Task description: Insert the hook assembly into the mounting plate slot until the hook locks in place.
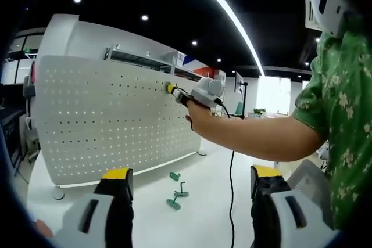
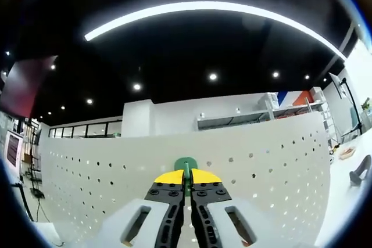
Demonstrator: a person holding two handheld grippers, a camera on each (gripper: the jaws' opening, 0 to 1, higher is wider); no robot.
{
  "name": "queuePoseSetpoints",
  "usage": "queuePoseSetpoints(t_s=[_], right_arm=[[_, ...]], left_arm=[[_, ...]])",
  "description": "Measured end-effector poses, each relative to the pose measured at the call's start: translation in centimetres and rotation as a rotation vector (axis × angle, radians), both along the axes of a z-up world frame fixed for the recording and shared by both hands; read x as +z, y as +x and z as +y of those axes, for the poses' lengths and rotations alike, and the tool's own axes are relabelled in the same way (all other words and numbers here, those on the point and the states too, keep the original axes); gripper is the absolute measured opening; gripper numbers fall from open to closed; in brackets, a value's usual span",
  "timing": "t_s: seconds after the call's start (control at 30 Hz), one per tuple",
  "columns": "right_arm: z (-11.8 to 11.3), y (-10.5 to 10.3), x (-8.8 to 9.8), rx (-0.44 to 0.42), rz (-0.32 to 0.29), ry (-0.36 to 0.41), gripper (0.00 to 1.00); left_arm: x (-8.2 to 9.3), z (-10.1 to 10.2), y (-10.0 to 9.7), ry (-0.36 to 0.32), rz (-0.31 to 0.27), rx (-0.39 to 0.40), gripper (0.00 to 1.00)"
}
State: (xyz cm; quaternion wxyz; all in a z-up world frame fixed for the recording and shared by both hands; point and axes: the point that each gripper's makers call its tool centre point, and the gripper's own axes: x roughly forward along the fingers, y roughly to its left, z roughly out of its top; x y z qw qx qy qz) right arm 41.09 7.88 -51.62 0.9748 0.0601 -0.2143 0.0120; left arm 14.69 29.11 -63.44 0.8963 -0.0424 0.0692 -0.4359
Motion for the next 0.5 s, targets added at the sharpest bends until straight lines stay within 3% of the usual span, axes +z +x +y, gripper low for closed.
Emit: queuePoseSetpoints(t_s=[0.5], right_arm=[[-0.02, 0.38, -0.4, -0.012, -0.012, -0.035, 0.01]], left_arm=[[-0.1, 0.13, 0.33, -0.001, 0.001, -0.001, 0.85]])
